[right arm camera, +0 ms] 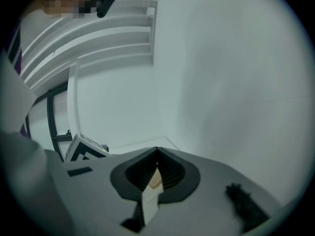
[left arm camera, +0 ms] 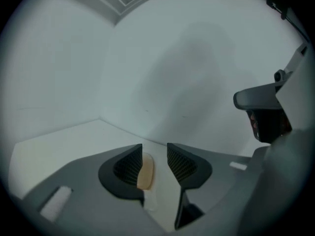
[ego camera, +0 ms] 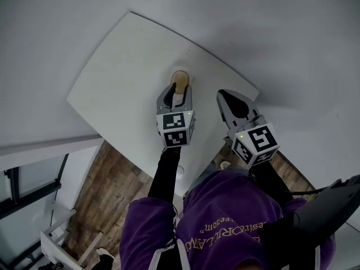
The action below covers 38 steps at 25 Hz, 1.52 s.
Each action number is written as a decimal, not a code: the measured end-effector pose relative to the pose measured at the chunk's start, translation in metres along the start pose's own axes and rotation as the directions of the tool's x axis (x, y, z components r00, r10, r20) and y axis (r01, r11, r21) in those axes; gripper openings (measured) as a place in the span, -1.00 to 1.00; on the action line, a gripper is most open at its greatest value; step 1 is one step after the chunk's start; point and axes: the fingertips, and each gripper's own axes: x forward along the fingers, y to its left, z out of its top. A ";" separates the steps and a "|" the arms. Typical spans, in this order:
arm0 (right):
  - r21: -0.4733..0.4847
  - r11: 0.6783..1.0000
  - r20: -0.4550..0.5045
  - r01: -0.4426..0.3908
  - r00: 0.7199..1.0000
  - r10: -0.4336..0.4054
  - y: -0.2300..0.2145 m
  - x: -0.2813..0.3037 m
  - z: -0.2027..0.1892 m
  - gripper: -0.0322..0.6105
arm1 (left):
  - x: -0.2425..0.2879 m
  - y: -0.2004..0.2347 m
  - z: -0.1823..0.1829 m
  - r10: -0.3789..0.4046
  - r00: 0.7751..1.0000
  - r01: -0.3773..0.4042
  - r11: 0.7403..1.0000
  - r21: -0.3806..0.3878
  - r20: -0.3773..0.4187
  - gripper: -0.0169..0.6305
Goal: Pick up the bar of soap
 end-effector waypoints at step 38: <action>0.019 0.998 -0.060 0.052 0.997 -0.051 -0.013 0.012 -0.017 -0.87 | 0.079 0.024 -0.074 -0.071 0.934 0.110 0.990 0.090 -0.351 -0.11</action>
